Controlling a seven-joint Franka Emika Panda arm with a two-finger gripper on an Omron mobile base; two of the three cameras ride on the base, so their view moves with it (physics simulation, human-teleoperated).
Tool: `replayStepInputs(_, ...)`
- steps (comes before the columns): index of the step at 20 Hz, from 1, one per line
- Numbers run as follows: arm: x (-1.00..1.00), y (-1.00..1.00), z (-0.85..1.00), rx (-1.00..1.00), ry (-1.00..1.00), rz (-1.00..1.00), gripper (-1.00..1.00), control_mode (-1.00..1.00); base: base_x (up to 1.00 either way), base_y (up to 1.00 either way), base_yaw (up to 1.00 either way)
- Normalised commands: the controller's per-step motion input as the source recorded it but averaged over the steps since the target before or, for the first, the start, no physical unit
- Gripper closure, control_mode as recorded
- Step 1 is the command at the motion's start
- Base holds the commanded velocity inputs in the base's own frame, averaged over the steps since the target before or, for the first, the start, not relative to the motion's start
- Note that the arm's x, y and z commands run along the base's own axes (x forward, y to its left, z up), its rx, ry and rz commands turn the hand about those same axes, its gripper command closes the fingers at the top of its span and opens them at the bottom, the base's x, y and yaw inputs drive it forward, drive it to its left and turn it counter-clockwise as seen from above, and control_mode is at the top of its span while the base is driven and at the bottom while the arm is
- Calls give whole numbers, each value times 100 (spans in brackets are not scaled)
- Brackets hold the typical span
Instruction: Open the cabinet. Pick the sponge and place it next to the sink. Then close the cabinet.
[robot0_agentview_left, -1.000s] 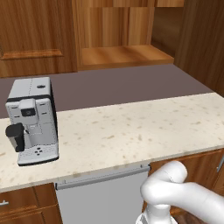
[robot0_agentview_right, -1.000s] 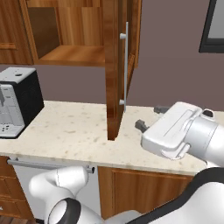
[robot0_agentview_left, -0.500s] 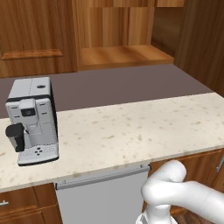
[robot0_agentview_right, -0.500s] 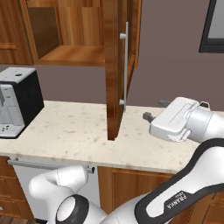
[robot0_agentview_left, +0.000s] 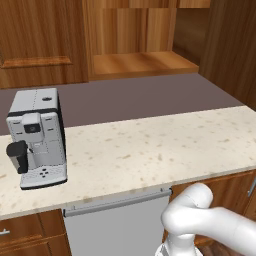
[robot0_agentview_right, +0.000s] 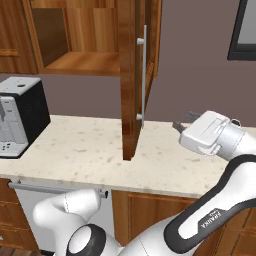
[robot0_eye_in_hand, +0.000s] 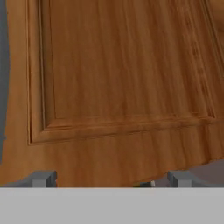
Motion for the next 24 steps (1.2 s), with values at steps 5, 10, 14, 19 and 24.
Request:
replayStepInputs(5, -4, 28, 12, 0, 0, 0, -100, -100, 0, 0, 0)
replayStepInputs(10, -9, 57, 29, 0, 0, 0, -100, -100, 0, 0, 0)
replayStepInputs(14, 0, 75, 11, -5, 0, -1, -100, -100, 0, 0, 0)
replayStepInputs(19, 6, 95, 0, -1, 0, -8, -100, -100, 0, 0, 0)
replayStepInputs(24, 0, 97, 14, 0, 0, -9, -100, -100, 0, 0, 0)
